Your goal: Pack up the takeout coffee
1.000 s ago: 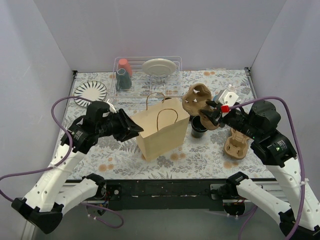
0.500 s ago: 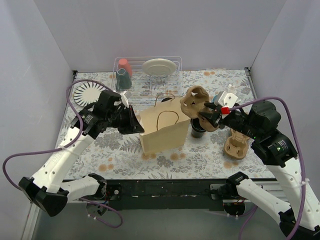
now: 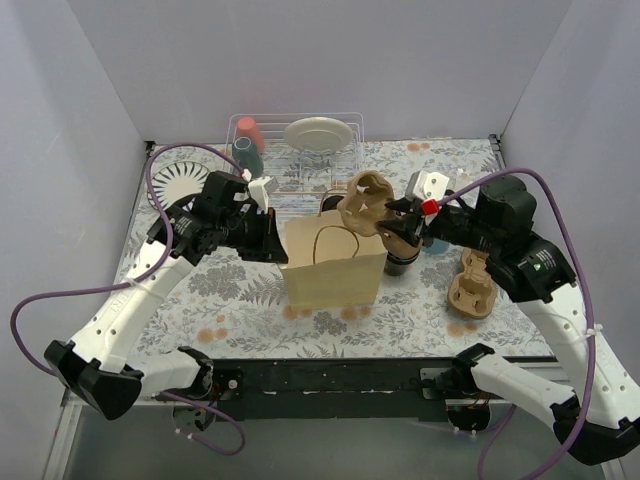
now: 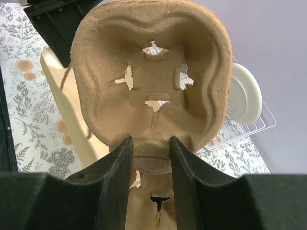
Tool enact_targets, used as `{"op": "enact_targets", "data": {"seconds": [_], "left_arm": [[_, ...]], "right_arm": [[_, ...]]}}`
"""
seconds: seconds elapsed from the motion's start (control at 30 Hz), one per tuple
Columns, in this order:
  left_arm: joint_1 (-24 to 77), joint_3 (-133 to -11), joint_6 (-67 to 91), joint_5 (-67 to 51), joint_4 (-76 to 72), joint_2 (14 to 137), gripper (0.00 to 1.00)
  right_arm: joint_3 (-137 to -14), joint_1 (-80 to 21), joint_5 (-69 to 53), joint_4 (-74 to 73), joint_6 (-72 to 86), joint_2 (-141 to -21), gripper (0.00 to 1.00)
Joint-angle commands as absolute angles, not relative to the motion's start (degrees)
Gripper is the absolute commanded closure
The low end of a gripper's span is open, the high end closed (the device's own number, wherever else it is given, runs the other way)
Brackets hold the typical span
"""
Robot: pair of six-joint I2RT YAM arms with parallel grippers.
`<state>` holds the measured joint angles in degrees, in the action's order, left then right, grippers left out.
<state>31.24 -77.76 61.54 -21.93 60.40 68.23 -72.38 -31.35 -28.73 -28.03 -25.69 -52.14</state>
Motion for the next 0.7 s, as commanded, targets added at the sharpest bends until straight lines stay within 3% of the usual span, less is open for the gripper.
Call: {"op": "enact_targets", "data": {"seconds": [0.0, 0.17, 0.3, 0.67], "left_arm": [[31.29, -79.45, 57.48, -18.47, 62.4, 66.1, 0.97], [31.38, -80.85, 57.83, -17.75, 61.09, 66.44, 0.87], [31.29, -83.76, 59.32, -17.49, 59.16, 66.8, 0.63], [31.29, -82.62, 65.12, -12.67, 55.55, 63.64, 0.54]], "right_arm": [[-75.94, -31.73, -29.71, -20.76, -26.72, -53.26, 0.7], [-77.26, -32.86, -31.82, -19.87, -24.61, -56.24, 0.7], [-77.78, -35.15, -30.77, -18.73, -22.86, -56.34, 0.71], [-75.23, -37.26, -30.76, -15.56, -21.27, -57.56, 0.71]]}}
